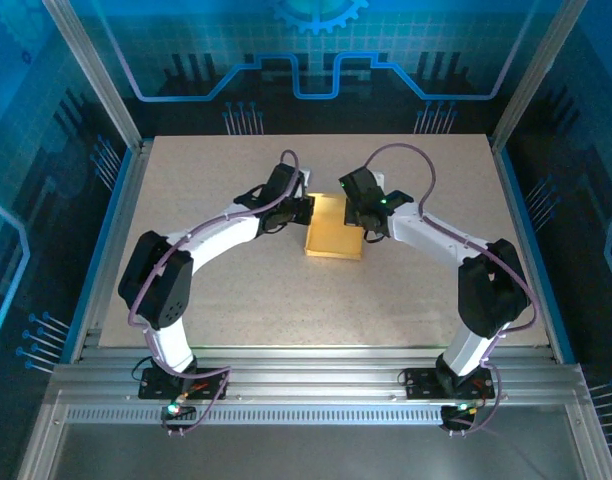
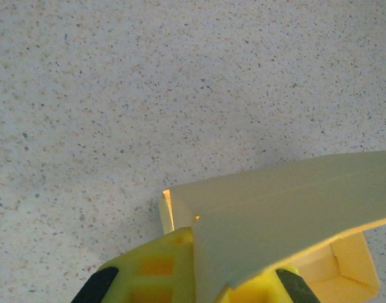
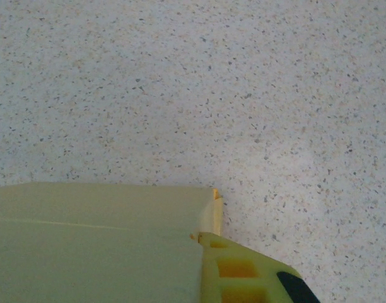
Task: Fold the paper box
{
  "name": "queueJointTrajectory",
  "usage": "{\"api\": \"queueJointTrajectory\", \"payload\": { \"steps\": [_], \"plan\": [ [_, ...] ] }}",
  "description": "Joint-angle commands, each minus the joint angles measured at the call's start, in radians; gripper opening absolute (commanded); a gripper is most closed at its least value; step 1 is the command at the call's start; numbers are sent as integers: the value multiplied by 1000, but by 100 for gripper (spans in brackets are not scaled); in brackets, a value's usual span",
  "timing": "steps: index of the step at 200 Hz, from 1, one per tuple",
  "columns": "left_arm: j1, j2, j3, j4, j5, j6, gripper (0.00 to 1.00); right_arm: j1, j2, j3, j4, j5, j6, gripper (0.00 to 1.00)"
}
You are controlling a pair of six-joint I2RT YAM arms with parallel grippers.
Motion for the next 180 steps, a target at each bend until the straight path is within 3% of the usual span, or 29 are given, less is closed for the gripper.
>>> {"api": "queueJointTrajectory", "payload": {
  "steps": [1,88,180],
  "plan": [
    [-16,-43,-27,39,-12,-83,0,6,-17,6,-25,38,110,0],
    [-32,-84,-88,65,-10,-115,0,36,15,67,-157,79,234,0],
    [-85,-169,-295,303,-86,-129,0,92,-88,-170,104,153,153,0]
  ]
}}
